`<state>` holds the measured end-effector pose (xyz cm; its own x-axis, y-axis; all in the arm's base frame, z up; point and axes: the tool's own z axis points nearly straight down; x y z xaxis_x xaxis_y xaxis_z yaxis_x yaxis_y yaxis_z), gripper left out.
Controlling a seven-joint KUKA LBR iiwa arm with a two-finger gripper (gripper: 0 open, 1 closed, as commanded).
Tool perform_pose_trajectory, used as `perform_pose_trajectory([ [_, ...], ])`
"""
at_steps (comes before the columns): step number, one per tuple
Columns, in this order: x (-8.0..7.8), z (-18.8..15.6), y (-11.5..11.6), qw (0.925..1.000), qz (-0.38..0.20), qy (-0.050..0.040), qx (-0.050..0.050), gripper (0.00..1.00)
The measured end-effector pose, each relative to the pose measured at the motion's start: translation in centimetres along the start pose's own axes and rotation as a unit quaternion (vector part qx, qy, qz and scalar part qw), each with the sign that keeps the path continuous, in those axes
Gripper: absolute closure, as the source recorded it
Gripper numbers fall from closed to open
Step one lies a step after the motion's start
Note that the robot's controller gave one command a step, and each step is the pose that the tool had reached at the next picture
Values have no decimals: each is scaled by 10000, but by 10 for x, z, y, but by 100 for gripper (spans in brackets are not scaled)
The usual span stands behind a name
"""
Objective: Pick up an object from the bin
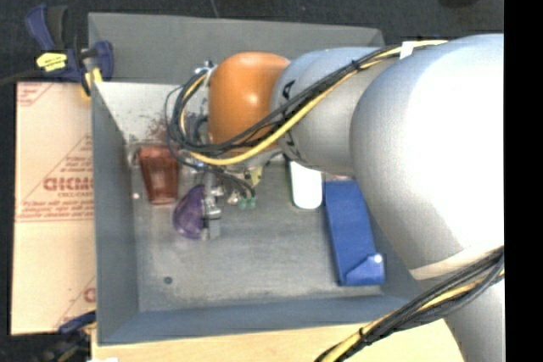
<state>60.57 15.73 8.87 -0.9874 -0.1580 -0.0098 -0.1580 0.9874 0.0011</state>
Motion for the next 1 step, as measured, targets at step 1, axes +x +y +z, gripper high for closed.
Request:
perform_pose_trajectory([
  [1,0,0,0,10000,-2,0,1,100],
])
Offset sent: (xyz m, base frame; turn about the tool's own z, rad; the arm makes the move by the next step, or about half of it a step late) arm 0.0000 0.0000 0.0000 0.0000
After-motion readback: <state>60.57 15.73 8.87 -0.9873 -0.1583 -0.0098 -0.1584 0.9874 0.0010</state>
